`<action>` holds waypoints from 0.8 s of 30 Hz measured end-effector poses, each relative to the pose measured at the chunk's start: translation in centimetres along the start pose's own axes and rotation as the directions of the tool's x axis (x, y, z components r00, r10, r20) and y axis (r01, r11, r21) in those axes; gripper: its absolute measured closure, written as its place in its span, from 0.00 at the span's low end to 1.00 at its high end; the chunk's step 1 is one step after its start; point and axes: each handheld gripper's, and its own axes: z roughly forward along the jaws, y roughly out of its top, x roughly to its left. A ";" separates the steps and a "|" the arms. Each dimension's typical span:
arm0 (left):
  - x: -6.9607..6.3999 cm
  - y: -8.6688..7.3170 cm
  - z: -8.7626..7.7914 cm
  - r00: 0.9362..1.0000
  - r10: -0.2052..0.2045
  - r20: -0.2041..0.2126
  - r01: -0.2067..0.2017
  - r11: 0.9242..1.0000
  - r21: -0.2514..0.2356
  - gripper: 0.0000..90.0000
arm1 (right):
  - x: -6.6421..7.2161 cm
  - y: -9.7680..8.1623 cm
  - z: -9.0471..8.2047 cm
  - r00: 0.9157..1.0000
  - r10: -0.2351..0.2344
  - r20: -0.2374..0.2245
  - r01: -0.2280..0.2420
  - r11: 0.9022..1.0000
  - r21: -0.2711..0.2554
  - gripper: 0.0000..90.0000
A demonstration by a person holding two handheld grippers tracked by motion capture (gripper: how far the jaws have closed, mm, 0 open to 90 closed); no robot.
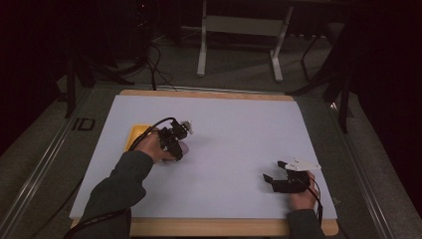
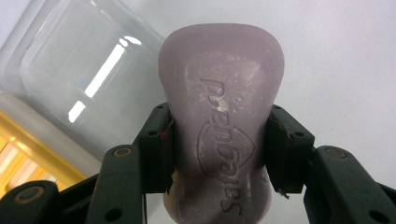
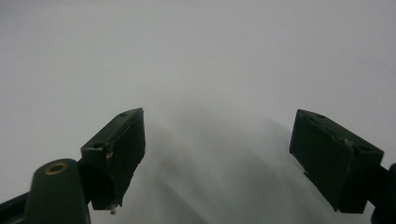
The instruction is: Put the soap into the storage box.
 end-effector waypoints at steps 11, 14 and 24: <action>1.2 -0.7 -0.1 0.999 -0.053 0.010 0.053 0.999 -0.009 0.56 | 0.0 0.0 0.0 1.000 -0.001 -0.001 0.001 1.000 0.000 0.20; 1.4 -0.8 -0.2 0.998 -0.063 0.008 0.063 0.998 -0.011 0.56 | 0.0 0.0 0.0 1.000 -0.001 -0.001 0.001 1.000 0.000 0.20; 2.0 -1.2 -0.5 0.996 -0.095 -0.002 0.095 0.995 -0.014 0.56 | 0.0 0.0 0.0 1.000 -0.001 -0.001 0.001 1.000 0.000 0.20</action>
